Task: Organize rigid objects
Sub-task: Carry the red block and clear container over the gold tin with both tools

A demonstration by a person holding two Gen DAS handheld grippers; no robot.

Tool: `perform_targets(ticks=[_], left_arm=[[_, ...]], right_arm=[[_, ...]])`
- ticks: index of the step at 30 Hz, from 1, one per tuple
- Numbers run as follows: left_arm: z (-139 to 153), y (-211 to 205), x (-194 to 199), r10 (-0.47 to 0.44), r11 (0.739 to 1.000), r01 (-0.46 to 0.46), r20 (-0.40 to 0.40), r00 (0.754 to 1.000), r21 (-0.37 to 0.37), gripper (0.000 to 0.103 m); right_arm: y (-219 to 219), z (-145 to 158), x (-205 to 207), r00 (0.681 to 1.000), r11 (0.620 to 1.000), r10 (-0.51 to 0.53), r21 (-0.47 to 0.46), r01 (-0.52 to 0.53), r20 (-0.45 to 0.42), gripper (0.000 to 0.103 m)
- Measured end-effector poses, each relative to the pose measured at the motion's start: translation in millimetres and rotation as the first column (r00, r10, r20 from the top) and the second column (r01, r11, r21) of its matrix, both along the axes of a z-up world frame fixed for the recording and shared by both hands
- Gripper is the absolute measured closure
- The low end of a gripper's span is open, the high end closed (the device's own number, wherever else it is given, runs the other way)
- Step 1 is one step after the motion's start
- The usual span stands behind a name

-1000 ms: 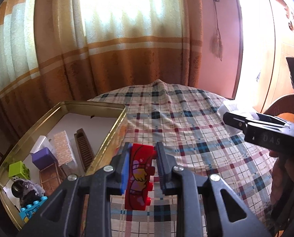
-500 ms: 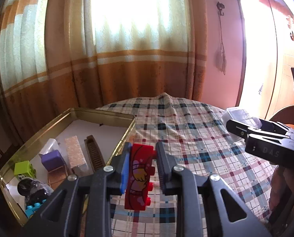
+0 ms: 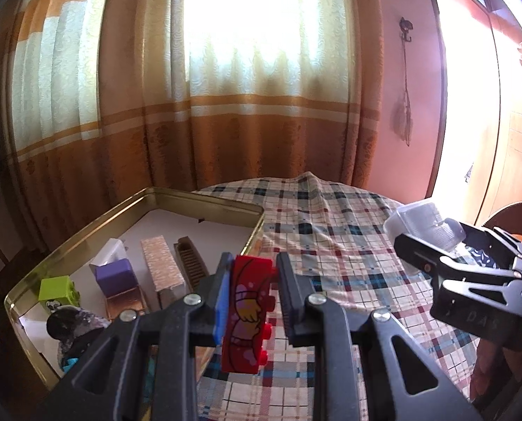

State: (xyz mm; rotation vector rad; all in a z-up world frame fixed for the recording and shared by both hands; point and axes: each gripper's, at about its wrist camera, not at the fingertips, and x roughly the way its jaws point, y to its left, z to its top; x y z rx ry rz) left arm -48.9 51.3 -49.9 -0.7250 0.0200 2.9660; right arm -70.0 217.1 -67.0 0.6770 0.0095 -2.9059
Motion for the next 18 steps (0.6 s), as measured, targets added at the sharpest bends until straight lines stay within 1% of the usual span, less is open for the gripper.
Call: perform_targets(ticks=[3,9,18], left_arm=[[0.7,-4.7,1.1,0.008,1.000,-0.008,-0.004,1.000,0.007,0.080],[1.2,-11.3,3.3,0.021,1.000,-0.021,-0.009,1.000,0.014,0.080],[1.2,-14.8,6.3,0.032,0.999,-0.031,-0.023,0.999,0.016,0.081]], right_arm=[[-2.8,2.0,4.2,1.000,1.000,0.012,-0.009,-0.012,-0.018,0.020],[-4.5,2.4,6.3,1.000,0.999,0.021,-0.024,-0.021,-0.016,0.020],[-15.0,3.5,10.9,0.998,0.998,0.051,-0.020,-0.052,-0.030,0.020]])
